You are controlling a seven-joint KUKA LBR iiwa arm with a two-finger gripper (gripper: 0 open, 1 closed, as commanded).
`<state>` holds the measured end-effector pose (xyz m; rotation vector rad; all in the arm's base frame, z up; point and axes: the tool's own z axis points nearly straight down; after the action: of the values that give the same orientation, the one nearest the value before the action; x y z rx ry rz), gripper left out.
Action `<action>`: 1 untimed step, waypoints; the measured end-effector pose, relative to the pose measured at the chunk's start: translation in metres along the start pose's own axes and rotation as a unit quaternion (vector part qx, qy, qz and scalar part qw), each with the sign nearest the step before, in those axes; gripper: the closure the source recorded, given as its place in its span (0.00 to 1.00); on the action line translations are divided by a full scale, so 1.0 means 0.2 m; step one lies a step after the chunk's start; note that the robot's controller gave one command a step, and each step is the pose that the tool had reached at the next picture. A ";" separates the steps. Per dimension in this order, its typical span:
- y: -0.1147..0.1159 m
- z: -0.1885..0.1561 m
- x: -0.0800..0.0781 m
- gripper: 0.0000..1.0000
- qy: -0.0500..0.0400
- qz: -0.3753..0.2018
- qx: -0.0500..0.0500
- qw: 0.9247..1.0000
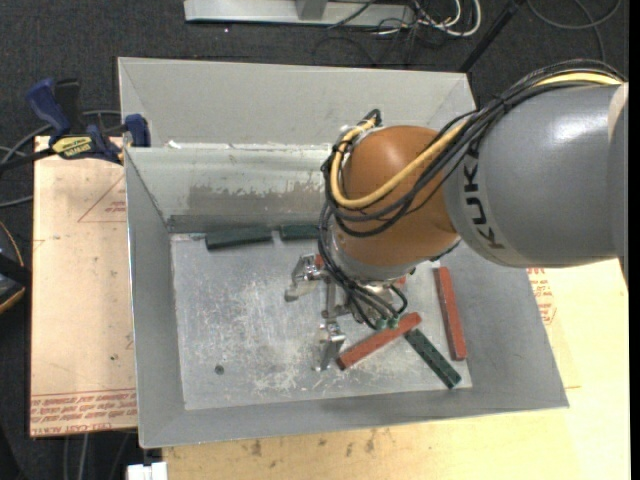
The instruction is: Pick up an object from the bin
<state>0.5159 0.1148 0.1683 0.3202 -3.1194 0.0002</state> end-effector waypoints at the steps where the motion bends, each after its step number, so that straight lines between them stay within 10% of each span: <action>1: -0.14 0.13 0.03 0.00 -0.008 0.036 0.000 0.999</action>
Offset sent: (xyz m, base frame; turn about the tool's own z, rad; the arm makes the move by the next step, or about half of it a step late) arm -0.0083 -0.0653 -0.0794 -0.0269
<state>0.5154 0.0865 0.1413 0.2091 -3.1445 -0.0034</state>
